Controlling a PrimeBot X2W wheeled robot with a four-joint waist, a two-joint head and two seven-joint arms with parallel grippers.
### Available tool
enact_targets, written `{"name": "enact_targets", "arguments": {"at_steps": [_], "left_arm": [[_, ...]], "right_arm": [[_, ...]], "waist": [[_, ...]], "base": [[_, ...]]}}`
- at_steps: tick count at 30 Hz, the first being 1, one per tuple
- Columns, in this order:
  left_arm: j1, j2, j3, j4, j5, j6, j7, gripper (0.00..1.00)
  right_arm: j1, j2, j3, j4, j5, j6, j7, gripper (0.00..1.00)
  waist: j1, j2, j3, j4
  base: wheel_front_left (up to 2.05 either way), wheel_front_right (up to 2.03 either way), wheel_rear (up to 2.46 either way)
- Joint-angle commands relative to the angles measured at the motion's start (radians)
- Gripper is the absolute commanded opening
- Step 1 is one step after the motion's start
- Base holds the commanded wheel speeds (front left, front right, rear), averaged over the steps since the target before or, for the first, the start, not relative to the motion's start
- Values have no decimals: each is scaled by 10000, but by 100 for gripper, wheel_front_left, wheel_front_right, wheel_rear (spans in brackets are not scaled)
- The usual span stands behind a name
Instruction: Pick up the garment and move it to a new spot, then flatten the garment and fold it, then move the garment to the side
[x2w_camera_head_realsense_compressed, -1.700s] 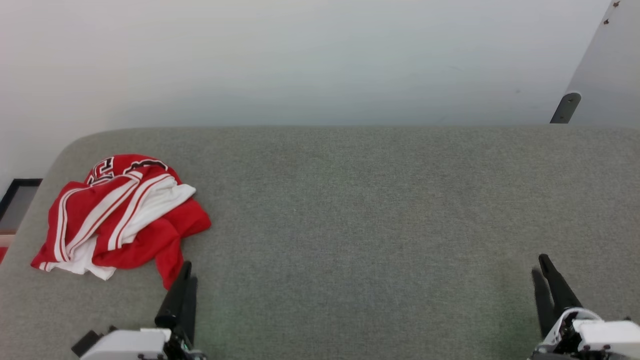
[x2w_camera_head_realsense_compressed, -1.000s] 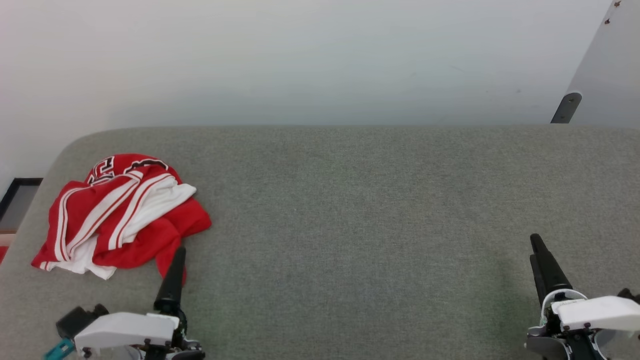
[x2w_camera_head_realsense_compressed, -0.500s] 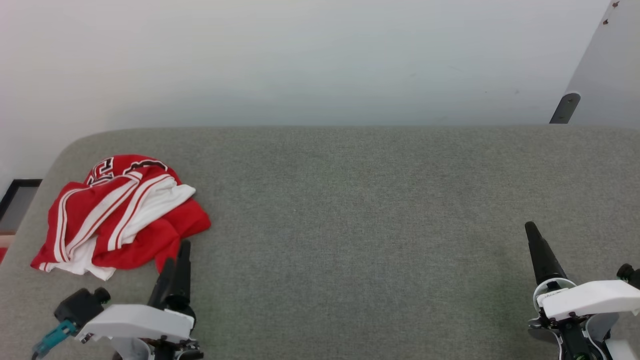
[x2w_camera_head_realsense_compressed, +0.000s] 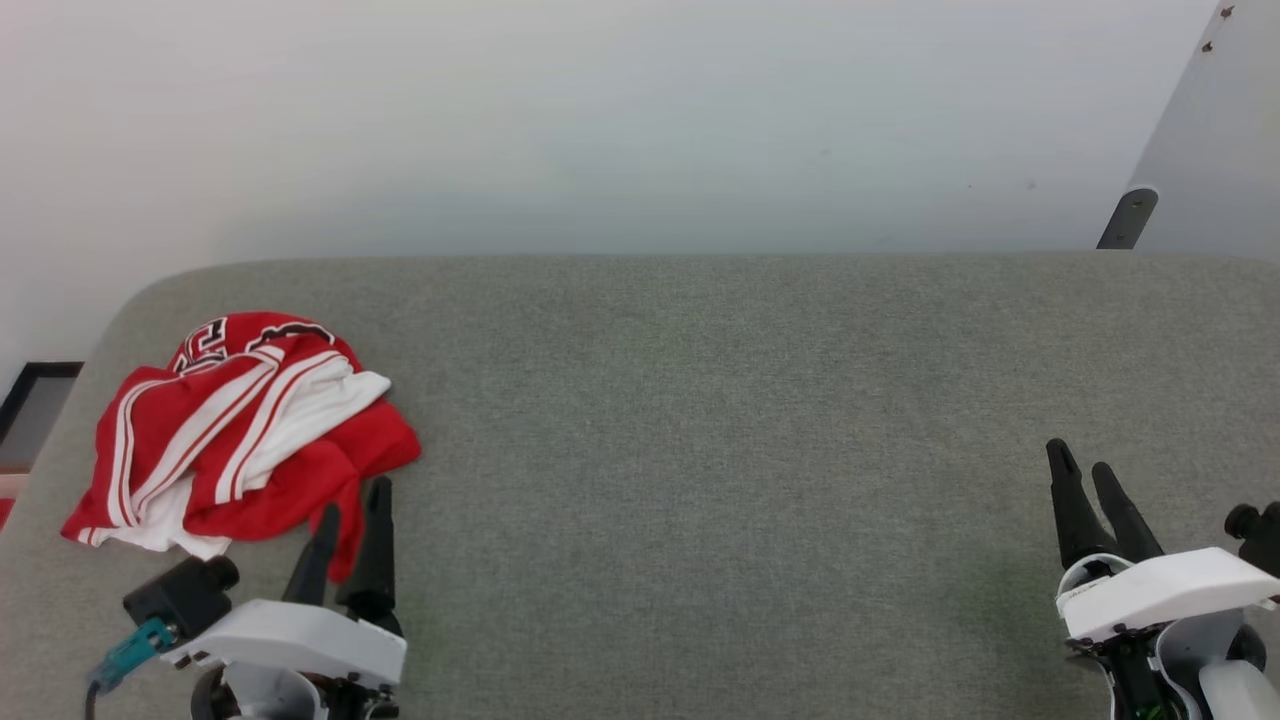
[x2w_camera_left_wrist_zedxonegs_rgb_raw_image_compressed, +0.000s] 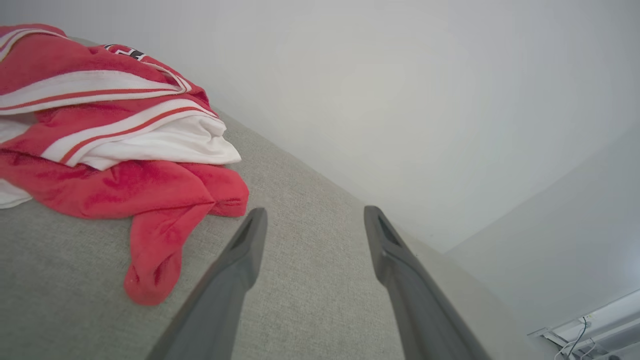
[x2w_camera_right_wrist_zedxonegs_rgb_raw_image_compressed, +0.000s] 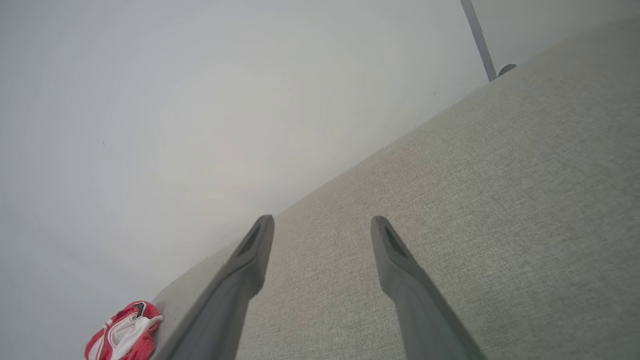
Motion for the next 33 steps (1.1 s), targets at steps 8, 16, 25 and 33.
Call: {"name": "enact_targets", "arguments": {"at_steps": [8,16,25,33], "left_arm": [[-354,201,-77,36,1305,30,-303,100],[-442,263,-159,99,2259,14,-528,100],[-509,320,-196,187,3092,-8,-729,100],[-537,361,-257,351,3857,-47,-928,100]], "right_arm": [[-499,-75,-63,73,-1714,5,-318,100],[-570,-111,-38,160,-2829,6,-548,100],[-657,-152,-45,281,-3746,7,-749,100],[-748,-163,-58,392,-4577,7,-948,100]], "waist": [[0,0,2,-13],[0,0,2,-18],[0,0,6,-46],[0,0,-8,-69]], "base": [[0,0,0],[0,0,0],[0,0,0],[0,0,0]]}}
